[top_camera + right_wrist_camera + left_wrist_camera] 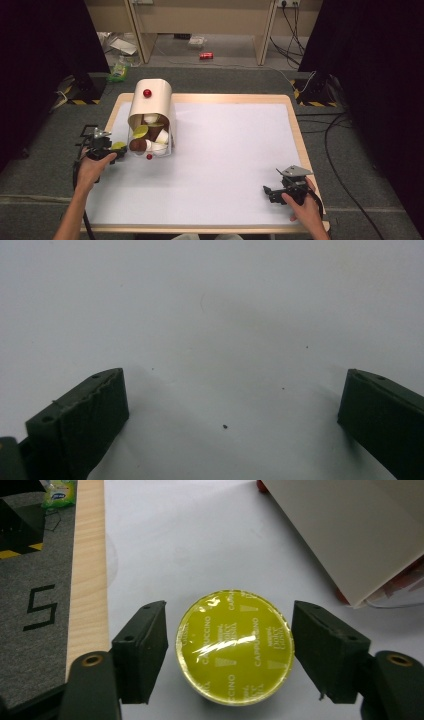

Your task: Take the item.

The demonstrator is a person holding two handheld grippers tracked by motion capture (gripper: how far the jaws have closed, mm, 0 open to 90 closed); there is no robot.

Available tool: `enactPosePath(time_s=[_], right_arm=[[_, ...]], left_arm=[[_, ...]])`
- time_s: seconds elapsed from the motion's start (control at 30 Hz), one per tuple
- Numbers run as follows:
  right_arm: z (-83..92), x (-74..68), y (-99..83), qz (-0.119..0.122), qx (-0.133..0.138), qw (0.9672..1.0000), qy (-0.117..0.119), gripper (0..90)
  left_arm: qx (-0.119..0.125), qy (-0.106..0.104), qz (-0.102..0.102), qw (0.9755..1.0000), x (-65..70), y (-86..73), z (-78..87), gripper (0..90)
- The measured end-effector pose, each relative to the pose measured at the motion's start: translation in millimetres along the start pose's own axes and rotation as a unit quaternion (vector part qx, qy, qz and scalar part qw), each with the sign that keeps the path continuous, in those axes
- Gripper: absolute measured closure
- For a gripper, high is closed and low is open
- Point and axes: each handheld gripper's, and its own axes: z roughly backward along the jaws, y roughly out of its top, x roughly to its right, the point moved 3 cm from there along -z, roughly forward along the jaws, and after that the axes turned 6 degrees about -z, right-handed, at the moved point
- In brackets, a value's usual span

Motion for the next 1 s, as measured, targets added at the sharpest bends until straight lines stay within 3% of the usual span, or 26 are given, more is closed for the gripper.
enactPosePath(time_s=[0.47, 1.0], right_arm=[[0.0, -0.2, 0.0, -0.001, 0.000, 1.0000, 0.000, 0.2], [-0.1, -0.2, 0.0, 0.000, 0.001, 1.0000, 0.000, 0.2]], left_arm=[[0.018, -0.007, 0.021, 0.9996, 6.4, -10.0, 23.0, 16.9], [0.040, -0.023, 0.020, 0.9987, 33.7, -29.6, 45.8, 16.3]])
